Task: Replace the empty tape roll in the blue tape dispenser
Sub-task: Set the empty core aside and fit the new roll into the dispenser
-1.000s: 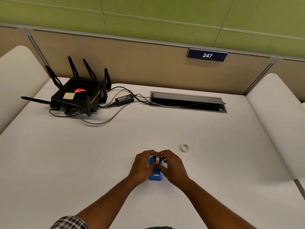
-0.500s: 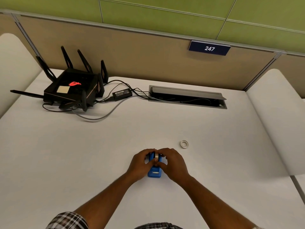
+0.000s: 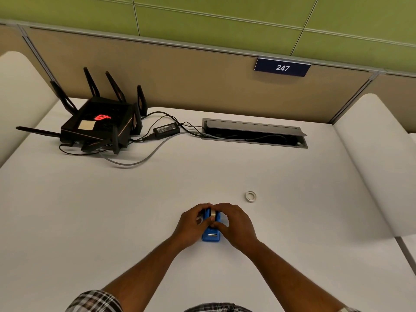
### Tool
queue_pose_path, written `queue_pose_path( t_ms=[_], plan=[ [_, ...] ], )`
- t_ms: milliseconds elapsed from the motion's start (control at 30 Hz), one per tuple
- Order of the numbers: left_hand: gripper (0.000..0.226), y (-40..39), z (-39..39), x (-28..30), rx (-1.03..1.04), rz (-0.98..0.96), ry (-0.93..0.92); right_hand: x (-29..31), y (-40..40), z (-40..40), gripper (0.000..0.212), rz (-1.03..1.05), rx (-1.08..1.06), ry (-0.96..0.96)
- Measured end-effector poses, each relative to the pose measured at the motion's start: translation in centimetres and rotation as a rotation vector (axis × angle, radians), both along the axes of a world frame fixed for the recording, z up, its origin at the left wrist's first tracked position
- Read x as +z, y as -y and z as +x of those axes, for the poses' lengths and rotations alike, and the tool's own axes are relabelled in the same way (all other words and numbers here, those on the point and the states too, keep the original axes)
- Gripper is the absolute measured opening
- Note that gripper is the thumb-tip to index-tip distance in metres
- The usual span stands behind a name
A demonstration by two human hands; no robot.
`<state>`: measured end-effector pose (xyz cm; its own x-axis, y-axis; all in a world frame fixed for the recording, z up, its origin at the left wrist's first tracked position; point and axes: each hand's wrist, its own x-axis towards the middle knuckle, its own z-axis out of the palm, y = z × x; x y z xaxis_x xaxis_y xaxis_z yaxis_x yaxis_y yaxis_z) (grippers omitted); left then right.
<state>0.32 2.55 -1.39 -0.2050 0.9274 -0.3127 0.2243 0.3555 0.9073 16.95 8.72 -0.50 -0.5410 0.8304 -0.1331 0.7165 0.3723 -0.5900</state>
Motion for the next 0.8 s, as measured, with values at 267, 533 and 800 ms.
queue_pose_path(
  t_ms=[267, 533, 800],
  plan=[
    [0.045, 0.44, -0.18, -0.22, -0.049, 0.031, -0.040, 0.11, 0.92, 0.43, 0.045, 0.005, 0.025, -0.069],
    [0.046, 0.10, -0.59, -0.22, -0.085, 0.021, -0.060, 0.61, 0.59, 0.09, 0.044, -0.040, 0.006, -0.062],
    [0.050, 0.06, -0.48, -0.51, -0.056, -0.006, -0.057, 0.95, 0.37, 0.11, 0.057, -0.147, 0.037, -0.032]
  ],
)
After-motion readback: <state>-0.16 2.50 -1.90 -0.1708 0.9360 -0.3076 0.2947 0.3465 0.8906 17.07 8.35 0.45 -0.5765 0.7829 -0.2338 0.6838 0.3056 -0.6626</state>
